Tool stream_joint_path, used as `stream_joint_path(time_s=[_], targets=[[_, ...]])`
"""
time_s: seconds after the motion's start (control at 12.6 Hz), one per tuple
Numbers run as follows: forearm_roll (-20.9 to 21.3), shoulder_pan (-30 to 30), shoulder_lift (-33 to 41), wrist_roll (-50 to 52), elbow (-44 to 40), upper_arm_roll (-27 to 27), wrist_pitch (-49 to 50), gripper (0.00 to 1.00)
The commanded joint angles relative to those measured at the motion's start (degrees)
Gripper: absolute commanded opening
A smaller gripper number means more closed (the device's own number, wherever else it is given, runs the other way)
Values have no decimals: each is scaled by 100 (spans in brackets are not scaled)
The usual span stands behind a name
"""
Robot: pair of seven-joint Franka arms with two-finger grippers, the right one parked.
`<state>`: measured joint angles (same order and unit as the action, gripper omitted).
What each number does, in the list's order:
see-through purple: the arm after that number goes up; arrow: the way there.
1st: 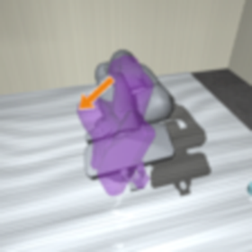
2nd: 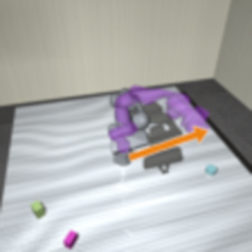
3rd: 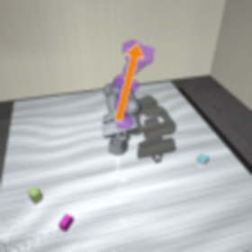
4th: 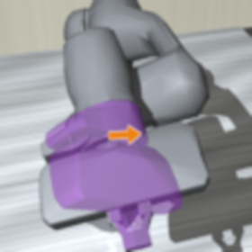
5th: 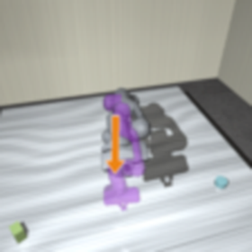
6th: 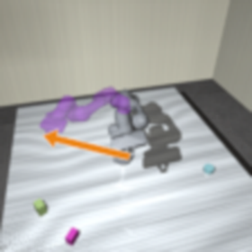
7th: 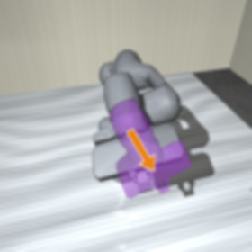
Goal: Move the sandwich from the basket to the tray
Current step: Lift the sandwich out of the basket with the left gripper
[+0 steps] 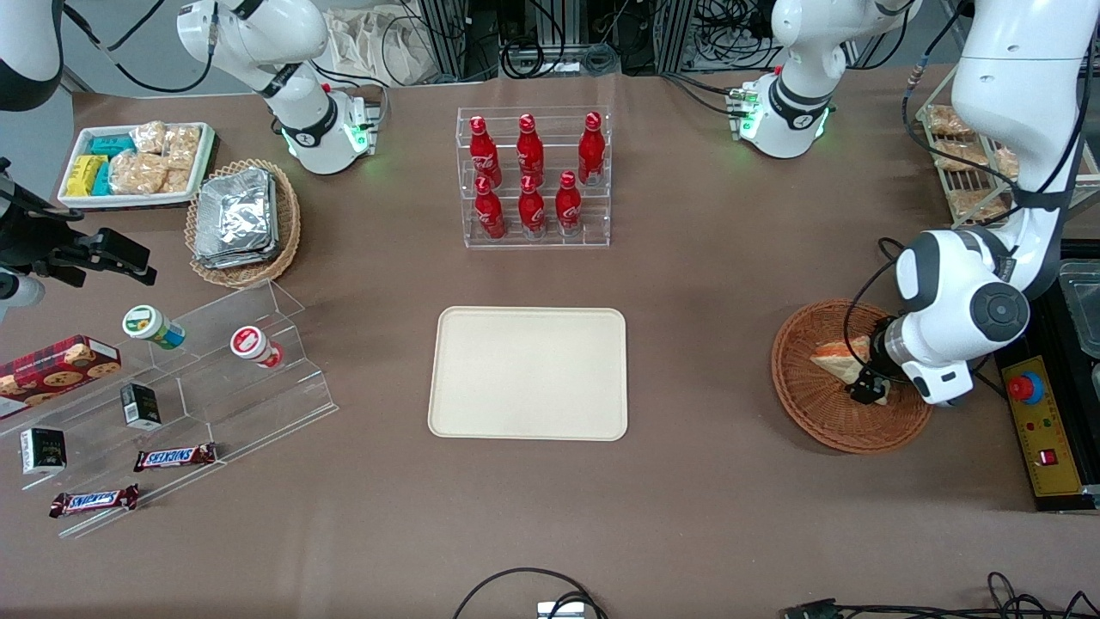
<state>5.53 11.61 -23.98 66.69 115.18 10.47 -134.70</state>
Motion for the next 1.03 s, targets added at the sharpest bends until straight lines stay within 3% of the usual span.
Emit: stream_joint_path(time_s=[0.0,0.08,0.16,0.24,0.55,0.95], targets=[[71,-18,-71,143,-118,26,-3,51],[71,-18,-71,134,-118,26,5,26],[71,-27,-63,134,-118,26,14,9],[71,-18,-63,134,-118,26,23,0],[71,-27,87,177,-389,61,302,0],[71,-123,69,3,-2110,482,2428,0]])
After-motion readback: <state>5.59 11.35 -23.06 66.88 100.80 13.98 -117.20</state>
